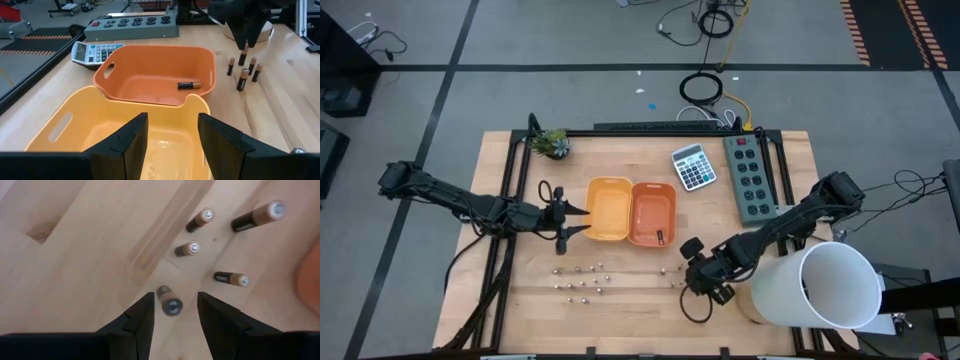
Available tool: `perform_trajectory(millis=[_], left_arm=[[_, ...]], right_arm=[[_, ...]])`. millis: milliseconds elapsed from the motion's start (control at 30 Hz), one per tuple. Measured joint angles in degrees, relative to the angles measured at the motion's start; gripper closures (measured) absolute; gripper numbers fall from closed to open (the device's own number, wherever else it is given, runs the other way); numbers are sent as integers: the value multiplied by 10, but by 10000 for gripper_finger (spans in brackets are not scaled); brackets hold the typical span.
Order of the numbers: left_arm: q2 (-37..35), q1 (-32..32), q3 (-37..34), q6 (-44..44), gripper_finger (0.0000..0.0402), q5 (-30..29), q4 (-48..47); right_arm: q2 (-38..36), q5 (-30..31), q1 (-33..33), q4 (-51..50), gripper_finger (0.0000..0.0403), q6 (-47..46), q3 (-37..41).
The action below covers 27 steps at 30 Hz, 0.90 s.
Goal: Sort batteries
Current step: Put the black battery into the orange bin
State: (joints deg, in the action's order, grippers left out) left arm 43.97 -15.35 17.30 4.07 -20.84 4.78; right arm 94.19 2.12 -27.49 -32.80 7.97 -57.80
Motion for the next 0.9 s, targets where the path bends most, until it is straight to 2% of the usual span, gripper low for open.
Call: perform_trajectory(millis=[400,533,733,900], left_arm=[[0,0,0,1,220,-1,-11],[0,0,0,1,220,-1,-11],[0,0,0,1,220,-2,-11],[0,0,0,1,220,-2,-11]], right_arm=[[49,-10,3,13,265,-13,0],[57,-10,5,14,293,-13,0],[63,-20,7,14,374,-13,0],[63,-30,20,8,374,-48,0]])
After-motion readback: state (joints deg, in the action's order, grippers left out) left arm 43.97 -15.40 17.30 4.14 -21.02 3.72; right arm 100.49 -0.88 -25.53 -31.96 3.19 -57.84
